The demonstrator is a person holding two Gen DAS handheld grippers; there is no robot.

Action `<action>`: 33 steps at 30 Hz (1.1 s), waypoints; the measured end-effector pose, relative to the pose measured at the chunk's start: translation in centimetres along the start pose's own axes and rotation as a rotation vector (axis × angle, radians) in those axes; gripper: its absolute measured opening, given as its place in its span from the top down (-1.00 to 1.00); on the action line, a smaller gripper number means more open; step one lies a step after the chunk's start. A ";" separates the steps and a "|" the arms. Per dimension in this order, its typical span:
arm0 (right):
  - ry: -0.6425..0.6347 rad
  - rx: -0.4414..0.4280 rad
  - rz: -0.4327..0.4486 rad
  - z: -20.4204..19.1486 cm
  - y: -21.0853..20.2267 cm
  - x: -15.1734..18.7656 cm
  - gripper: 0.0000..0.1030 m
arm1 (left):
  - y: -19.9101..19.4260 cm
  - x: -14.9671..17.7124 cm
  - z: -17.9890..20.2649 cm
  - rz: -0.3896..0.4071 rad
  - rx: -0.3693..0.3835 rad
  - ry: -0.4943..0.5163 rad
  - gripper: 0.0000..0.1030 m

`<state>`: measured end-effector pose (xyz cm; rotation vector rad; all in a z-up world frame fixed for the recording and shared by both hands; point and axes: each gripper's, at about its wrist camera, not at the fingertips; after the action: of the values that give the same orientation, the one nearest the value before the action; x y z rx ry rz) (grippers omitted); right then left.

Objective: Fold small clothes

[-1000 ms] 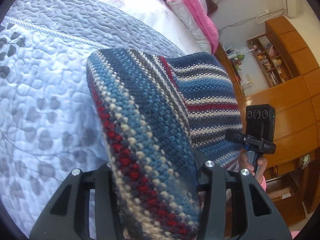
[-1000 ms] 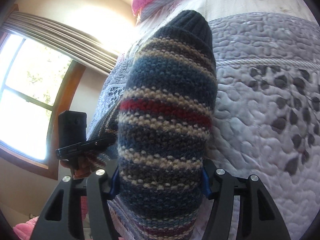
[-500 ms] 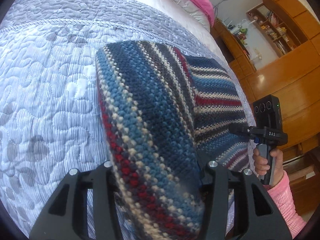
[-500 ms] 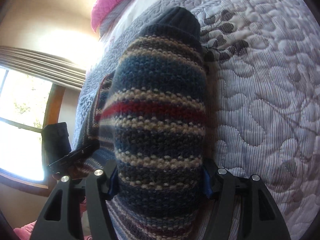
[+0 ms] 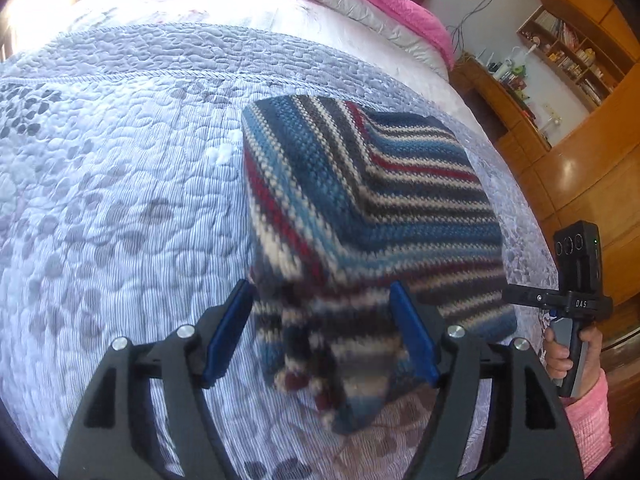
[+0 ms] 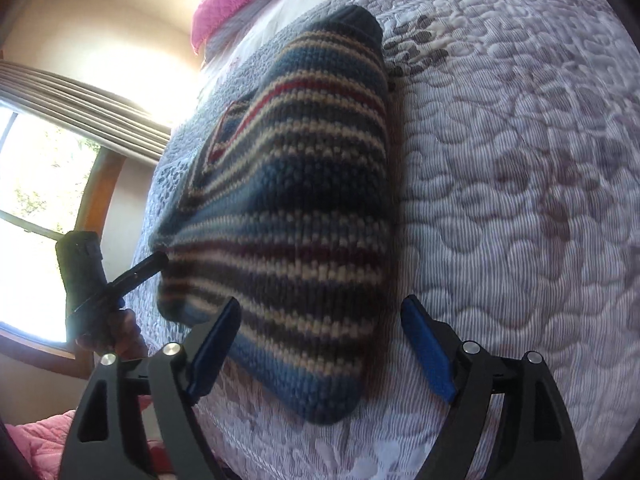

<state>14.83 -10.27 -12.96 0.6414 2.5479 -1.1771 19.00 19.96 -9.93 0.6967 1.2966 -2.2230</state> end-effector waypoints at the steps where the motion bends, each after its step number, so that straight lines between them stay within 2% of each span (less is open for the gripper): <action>1: 0.008 -0.008 0.004 0.8 -0.7 0.8 -0.53 | -0.5 0.7 0.3 0.005 -0.016 0.005 -0.40; 2: 0.017 -0.013 0.009 1.0 -0.9 1.4 -0.40 | -0.9 1.4 0.4 0.006 -0.030 0.010 -0.40; 4: 0.039 -0.024 0.013 1.2 -1.1 2.2 -0.02 | -1.0 2.6 0.8 -0.003 -0.061 0.027 -0.38; 5: 0.062 -0.049 0.005 1.3 -1.0 2.6 0.29 | -1.0 3.1 0.8 -0.007 -0.077 0.038 -0.36; 8: 0.034 -0.020 0.039 0.1 -1.4 3.3 0.42 | -0.7 3.8 0.4 -0.028 -0.114 0.037 -0.27; 12: -0.011 0.090 0.047 -0.8 -0.6 4.3 0.45 | -0.1 4.3 -1.5 -0.062 -0.122 -0.019 -0.30; 14: -0.033 0.128 0.055 -1.1 -0.2 4.6 0.45 | 0.1 4.7 -2.0 -0.060 -0.121 -0.014 -0.32; 16: -0.049 0.151 0.071 -1.7 -0.7 4.7 0.42 | -0.1 4.9 -1.9 -0.052 -0.129 -0.005 -0.32; 18: -0.075 0.191 0.091 -3.0 -1.5 4.8 0.18 | -0.8 5.1 -1.3 -0.051 -0.147 -0.013 -0.33; 20: -0.138 0.253 0.109 -4.4 -2.5 5.4 0.14 | -2.4 5.7 -0.7 -0.038 -0.179 0.000 -0.36; 24: -0.232 0.378 0.139 -5.9 -4.2 7.3 -0.16 | -5.3 6.5 0.8 -0.015 -0.264 0.065 -0.40; 28: -0.243 0.412 0.154 -6.8 -5.7 9.2 -0.43 | -7.8 7.6 1.8 -0.016 -0.283 0.055 -0.40; 30: -0.258 0.444 0.169 -7.6 -6.3 10.0 -0.62 | -8.7 7.9 2.5 -0.007 -0.300 0.049 -0.40; 33: -0.282 0.487 0.200 -8.8 -7.1 11.1 -0.74 | -10.2 8.6 3.4 0.012 -0.332 0.066 -0.41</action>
<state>1.26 -4.44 -7.20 0.7489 1.9259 -1.6903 5.50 20.22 -7.30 0.6509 1.6388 -1.9224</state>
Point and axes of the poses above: each gripper's, at about its wrist camera, not at the fingertips, and y roughly the way its jaws point, z to its right, x to its underside, and after that the axes turned 15 degrees about z, right-handed
